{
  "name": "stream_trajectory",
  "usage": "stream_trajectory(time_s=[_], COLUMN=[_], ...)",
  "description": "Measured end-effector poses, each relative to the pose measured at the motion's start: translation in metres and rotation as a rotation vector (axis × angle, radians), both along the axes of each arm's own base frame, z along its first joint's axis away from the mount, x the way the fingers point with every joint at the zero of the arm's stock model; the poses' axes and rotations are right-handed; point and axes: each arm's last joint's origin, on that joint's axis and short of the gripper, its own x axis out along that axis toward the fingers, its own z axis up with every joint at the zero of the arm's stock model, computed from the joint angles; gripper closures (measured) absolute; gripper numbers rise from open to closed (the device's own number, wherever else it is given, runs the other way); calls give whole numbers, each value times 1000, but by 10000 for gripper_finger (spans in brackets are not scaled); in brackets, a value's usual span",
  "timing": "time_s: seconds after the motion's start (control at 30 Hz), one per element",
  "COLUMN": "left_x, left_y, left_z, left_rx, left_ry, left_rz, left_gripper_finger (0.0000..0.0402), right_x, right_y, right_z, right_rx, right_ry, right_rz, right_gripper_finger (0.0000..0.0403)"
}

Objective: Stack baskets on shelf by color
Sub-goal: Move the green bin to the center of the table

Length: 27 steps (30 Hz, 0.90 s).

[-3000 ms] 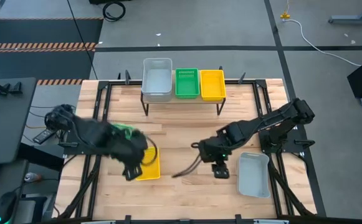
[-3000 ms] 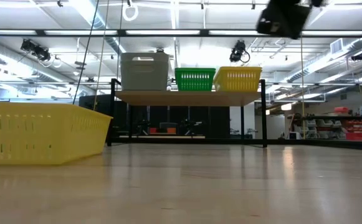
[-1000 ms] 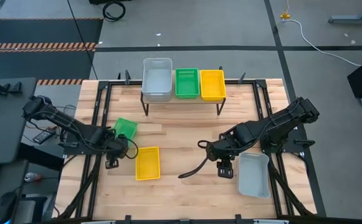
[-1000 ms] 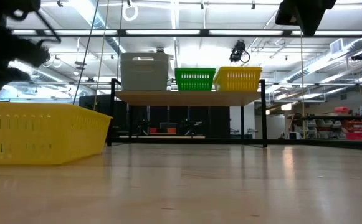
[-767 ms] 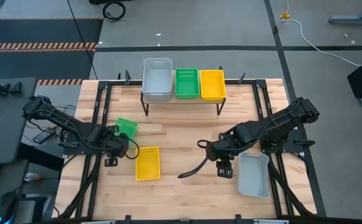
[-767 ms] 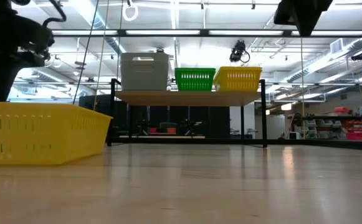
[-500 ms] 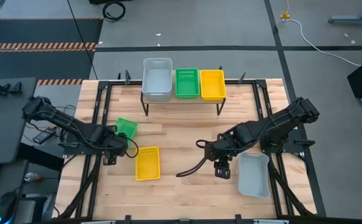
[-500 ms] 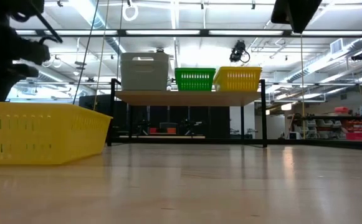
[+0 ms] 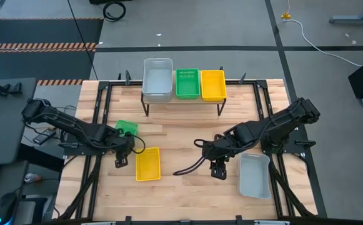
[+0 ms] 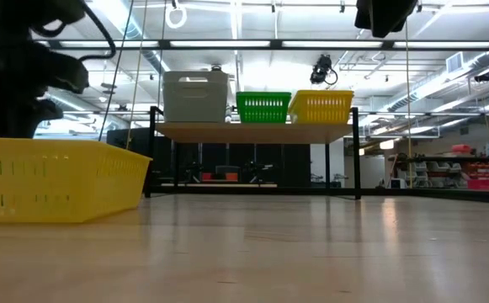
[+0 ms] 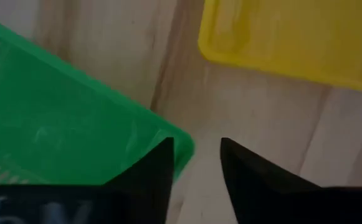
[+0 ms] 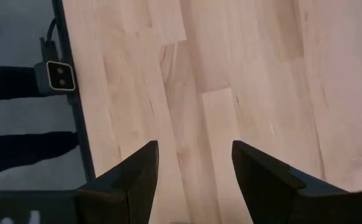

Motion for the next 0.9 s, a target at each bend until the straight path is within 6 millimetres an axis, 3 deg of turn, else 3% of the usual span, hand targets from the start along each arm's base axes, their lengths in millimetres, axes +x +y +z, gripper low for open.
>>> stream_trajectory(time_s=[0.2,0.37,0.7,0.9], left_x=[10,32,78,109], left_y=[-5,-12,-21,-30], left_z=[-14,-14,10,7], left_rx=[-34,-87,-110,-133], left_ry=[91,-1,-151,-183], left_rz=[-11,-8,-53,-80], left_gripper_finger=[349,388,387,383], right_x=[1,1,3,3], right_y=[-3,-4,-4,-4], right_z=[0,0,0,0], right_rx=[-2,-6,-29,-32], right_ry=[-1,-2,-22,-23], right_rz=[-8,-10,-3,-2], right_gripper_finger=[193,193,193,193])
